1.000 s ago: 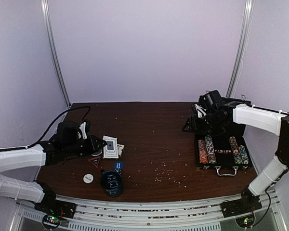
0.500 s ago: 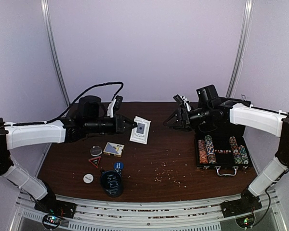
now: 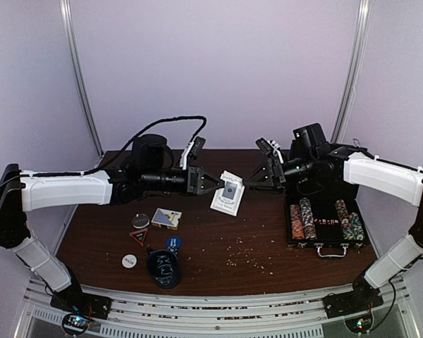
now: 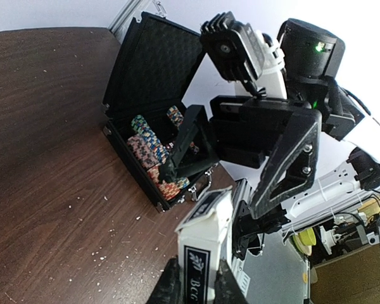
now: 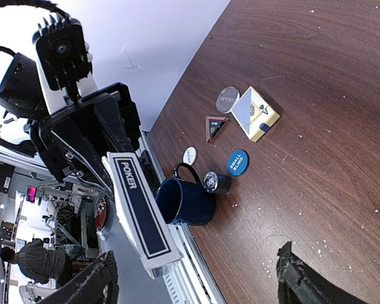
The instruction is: Pack up texas hold em set
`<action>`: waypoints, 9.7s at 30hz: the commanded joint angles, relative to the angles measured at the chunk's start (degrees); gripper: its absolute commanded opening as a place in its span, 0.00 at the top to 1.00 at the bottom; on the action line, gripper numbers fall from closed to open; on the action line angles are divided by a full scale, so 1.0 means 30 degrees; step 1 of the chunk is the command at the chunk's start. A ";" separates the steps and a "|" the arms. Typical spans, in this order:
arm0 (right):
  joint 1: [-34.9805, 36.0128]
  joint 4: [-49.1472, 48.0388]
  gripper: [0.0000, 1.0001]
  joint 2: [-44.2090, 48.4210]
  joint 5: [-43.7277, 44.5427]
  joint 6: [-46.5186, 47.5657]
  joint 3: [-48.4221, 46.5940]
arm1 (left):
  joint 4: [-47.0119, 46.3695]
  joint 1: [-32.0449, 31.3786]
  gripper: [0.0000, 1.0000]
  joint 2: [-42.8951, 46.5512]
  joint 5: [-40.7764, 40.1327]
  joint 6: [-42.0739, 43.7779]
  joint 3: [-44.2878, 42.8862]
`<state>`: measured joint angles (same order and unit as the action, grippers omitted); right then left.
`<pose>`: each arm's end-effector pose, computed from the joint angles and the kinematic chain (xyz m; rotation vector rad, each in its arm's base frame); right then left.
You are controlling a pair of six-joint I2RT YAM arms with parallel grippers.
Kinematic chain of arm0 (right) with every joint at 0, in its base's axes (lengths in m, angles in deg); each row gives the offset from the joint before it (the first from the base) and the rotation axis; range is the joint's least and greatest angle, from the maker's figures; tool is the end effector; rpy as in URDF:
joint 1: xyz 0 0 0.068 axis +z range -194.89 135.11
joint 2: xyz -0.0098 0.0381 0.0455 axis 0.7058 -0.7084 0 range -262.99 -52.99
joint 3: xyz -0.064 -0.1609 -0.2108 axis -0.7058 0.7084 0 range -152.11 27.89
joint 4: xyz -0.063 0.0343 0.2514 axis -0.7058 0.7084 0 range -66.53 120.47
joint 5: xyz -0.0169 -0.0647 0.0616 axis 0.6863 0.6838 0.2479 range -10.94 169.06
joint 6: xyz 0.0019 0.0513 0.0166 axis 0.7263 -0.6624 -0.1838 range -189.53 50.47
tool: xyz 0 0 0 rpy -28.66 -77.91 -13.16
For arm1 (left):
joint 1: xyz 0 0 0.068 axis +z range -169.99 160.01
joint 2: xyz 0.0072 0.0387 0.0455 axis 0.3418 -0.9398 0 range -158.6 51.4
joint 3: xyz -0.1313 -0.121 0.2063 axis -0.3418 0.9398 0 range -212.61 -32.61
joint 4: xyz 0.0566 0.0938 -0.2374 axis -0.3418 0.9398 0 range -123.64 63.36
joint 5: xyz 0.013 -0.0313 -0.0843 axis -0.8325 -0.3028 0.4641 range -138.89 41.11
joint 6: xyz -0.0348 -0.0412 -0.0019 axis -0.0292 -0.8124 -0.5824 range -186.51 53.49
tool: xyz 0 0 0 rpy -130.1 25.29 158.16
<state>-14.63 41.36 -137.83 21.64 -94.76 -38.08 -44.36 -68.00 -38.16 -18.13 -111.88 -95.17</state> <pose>0.2631 0.1882 0.2983 -0.7176 2.2260 1.6196 0.2298 -0.2826 0.2903 0.4834 2.0982 -1.5484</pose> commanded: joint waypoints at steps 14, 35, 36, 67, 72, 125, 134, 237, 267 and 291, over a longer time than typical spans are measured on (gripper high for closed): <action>0.0108 -0.0068 0.16 0.1934 0.8280 -0.1129 0.2019 | 0.2088 -0.0583 1.00 -0.6085 -0.1868 -0.0566 -0.1872; 0.0108 0.0915 0.16 0.1066 1.0799 0.1134 0.0228 | 1.3870 -0.0457 0.18 -0.3862 -1.0616 -0.0136 -0.5413; 0.0108 0.0819 0.16 0.1173 1.0871 0.1093 0.0338 | 1.4477 -0.0421 0.17 -0.3043 -1.1201 -0.0640 -0.4943; 0.0020 0.0293 0.16 0.3565 1.4223 -0.0829 0.2300 | 1.7762 0.1573 0.23 0.3792 -1.1804 -0.9069 0.7210; 0.0020 0.0270 0.16 0.3611 1.4217 -0.0909 0.2348 | 1.7242 0.1813 0.27 0.3800 -1.1483 -0.9107 0.8031; 0.0020 0.0160 0.16 0.3008 1.3686 -0.1369 0.2385 | 1.7515 0.2184 0.35 0.1575 -1.1144 -0.7241 0.7851; 0.0020 0.0043 0.15 0.2968 1.3636 -0.1404 0.2437 | 1.7391 0.2193 0.47 0.2516 -1.1161 -0.7740 0.8465; 0.1720 -0.2346 1.00 -0.8932 0.0391 -0.3660 -0.1136 | 1.3575 -0.2366 0.30 -0.7701 -0.9681 0.1250 -0.8362; -1.3930 0.5451 1.00 0.2440 1.1610 0.0464 0.7331 | 1.4832 -0.1351 0.29 -0.3409 -1.2013 -0.2554 -0.1982; -1.1933 0.4017 0.86 0.0875 1.1496 0.0868 0.9086 | 1.5589 -0.1165 0.36 -0.4164 -1.2122 -0.2756 -0.2201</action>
<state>-50.67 52.59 -132.54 51.67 -93.19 -10.39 1.19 -72.08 -49.57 -53.65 -119.42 -101.25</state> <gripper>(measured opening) 0.081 0.637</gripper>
